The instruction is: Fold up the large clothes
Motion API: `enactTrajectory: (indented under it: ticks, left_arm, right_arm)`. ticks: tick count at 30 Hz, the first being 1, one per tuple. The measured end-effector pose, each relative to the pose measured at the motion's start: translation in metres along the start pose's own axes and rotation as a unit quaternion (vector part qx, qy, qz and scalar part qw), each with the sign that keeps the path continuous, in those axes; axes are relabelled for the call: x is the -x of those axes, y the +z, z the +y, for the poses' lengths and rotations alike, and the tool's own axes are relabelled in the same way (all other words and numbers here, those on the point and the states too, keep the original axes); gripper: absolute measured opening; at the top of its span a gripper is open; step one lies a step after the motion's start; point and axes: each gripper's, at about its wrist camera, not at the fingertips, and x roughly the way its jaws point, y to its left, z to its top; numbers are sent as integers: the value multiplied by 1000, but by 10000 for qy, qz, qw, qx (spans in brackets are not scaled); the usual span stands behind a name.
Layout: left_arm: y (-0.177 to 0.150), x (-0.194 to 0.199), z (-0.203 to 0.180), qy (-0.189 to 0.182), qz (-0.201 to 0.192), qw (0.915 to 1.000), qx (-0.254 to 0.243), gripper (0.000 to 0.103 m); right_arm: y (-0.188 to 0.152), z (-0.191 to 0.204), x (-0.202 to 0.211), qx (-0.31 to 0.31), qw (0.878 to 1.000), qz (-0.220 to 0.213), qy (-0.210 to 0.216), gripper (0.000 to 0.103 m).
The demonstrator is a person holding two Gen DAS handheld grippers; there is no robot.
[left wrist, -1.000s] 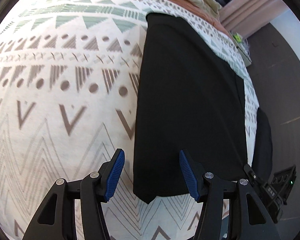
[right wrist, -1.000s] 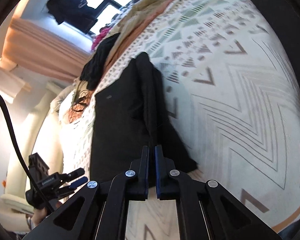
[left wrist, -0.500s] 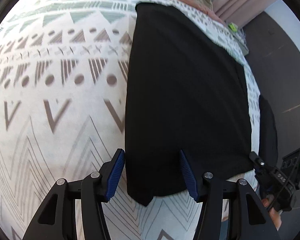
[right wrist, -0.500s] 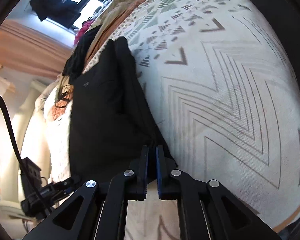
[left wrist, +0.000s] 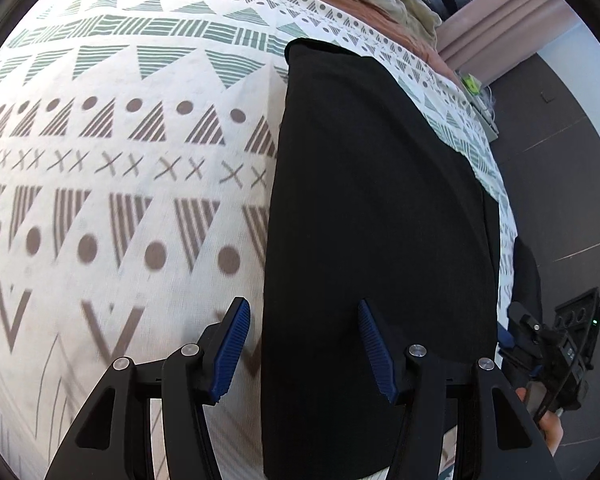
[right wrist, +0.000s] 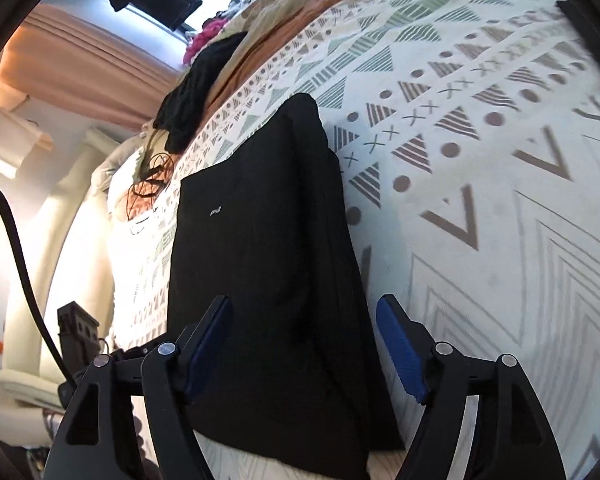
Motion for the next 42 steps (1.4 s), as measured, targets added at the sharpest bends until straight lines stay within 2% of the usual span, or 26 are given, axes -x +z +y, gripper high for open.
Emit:
enactTrajectory:
  ticks: [5,10,11,19,27,29,30,31,34,37,42]
  left_arm:
    - [21,-12,-3,-89,-3,10000,-19,58]
    - [44,-25,-7,-70,-1,10000,-51,58]
    - [48,-28,-7,-75,11,10000,-43,58]
    - [80,-48,-10,-129,20,9999,-13,58]
    - [104,-65,-11,-109,51,9999,101,56]
    - [106,-66,-14,-30,66,9999,143,49]
    - [106,-65,-16,-8,64,9999,126,44]
    - [105,-62,-18,31,49,10000,65,40]
    - [102,-54,-28,94,-42,9999,-133,29]
    - [99,-43,-33,32,-143,9998,-135,23]
    - [90,-8,-43,-144,-409,9989,-161,21]
  right_arm:
    - [21,-6,-27,-62,9986,435,289,74]
    - [38,-12,-59,-35,9954,876,381,77]
    - [41,-13,-64,-71,9947,923,442,80]
    - [67,-17,-93,-100,9861,1284,1046,80]
    - [84,-6,-120,-74,9794,1507,1341,78]
    - [87,-4,-125,-61,9802,1495,1300,59]
    - [88,-5,-128,-70,9803,1515,1266,53]
    - [88,-4,-130,-81,9796,1545,1284,40]
    - [86,1,-128,-11,9796,1514,1323,23]
    - [83,14,-116,104,9812,1365,1363,18]
    - [81,40,-90,271,9830,1145,1406,16]
